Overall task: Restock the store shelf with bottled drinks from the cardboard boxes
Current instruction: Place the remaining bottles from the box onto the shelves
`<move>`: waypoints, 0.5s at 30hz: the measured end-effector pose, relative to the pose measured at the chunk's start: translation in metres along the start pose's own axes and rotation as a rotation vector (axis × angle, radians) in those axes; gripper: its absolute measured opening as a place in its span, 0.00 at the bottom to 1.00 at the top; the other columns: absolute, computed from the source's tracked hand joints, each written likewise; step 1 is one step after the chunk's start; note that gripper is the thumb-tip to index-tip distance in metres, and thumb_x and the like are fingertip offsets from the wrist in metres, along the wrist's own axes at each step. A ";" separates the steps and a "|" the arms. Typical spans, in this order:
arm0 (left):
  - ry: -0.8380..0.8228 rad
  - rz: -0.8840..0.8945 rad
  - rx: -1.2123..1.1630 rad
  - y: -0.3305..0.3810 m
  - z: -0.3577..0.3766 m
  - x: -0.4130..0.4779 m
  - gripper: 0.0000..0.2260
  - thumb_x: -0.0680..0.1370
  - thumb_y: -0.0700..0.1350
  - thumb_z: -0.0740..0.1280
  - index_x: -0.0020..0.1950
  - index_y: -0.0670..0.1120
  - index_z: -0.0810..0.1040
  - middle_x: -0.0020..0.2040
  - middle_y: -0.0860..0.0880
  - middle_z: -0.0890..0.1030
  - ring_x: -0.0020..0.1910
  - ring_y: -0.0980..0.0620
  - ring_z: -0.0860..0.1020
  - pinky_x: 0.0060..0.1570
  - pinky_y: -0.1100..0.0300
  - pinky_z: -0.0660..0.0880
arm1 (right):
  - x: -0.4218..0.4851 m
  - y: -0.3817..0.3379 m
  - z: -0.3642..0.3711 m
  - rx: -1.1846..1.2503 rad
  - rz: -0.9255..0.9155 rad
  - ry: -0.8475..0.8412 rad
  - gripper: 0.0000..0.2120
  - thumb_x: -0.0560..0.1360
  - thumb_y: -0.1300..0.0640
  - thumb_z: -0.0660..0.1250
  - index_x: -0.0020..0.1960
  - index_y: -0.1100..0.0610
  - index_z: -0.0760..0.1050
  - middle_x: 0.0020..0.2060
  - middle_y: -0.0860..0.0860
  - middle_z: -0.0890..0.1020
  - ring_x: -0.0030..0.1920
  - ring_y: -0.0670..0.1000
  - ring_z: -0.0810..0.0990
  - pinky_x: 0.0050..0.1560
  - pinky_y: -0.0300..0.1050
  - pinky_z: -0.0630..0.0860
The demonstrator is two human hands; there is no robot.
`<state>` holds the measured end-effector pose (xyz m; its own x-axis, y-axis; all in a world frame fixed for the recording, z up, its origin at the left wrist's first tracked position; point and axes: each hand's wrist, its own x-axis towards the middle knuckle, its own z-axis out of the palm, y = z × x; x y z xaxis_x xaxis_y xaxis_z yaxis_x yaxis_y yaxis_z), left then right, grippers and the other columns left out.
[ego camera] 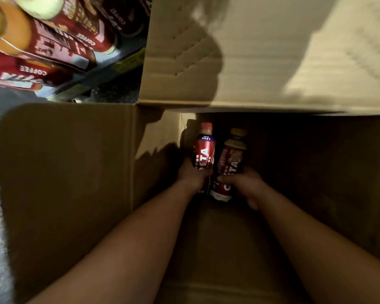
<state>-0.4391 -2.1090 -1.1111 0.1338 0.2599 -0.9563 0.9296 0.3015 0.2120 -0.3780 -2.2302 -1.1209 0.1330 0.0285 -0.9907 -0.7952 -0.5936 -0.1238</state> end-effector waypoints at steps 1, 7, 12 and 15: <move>-0.005 -0.009 0.031 0.001 -0.002 -0.014 0.26 0.74 0.41 0.71 0.70 0.45 0.68 0.64 0.44 0.76 0.64 0.44 0.74 0.62 0.50 0.71 | -0.016 -0.003 -0.004 0.020 -0.004 0.006 0.29 0.69 0.65 0.73 0.67 0.55 0.68 0.58 0.53 0.78 0.50 0.50 0.78 0.38 0.40 0.71; -0.025 0.040 0.016 0.028 -0.015 -0.107 0.27 0.73 0.46 0.72 0.70 0.47 0.67 0.64 0.45 0.75 0.63 0.44 0.73 0.63 0.47 0.70 | -0.112 -0.029 -0.025 -0.001 -0.057 0.025 0.31 0.67 0.65 0.75 0.66 0.54 0.68 0.57 0.53 0.79 0.49 0.51 0.78 0.45 0.45 0.74; -0.039 0.158 0.063 0.056 -0.036 -0.174 0.25 0.73 0.45 0.73 0.68 0.47 0.70 0.62 0.46 0.77 0.61 0.45 0.75 0.59 0.50 0.71 | -0.188 -0.042 -0.025 -0.010 -0.148 0.112 0.32 0.64 0.66 0.76 0.65 0.56 0.69 0.58 0.55 0.79 0.55 0.54 0.78 0.58 0.54 0.75; -0.030 0.223 0.082 0.064 -0.051 -0.214 0.24 0.72 0.46 0.73 0.66 0.48 0.71 0.61 0.46 0.78 0.59 0.46 0.76 0.60 0.50 0.72 | -0.229 -0.047 -0.023 -0.070 -0.201 0.148 0.33 0.63 0.65 0.78 0.66 0.59 0.70 0.59 0.57 0.79 0.58 0.58 0.78 0.62 0.58 0.74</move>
<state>-0.4263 -2.0987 -0.8823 0.3477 0.2838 -0.8936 0.9007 0.1636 0.4024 -0.3578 -2.2271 -0.8867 0.3731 0.0368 -0.9271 -0.7019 -0.6422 -0.3080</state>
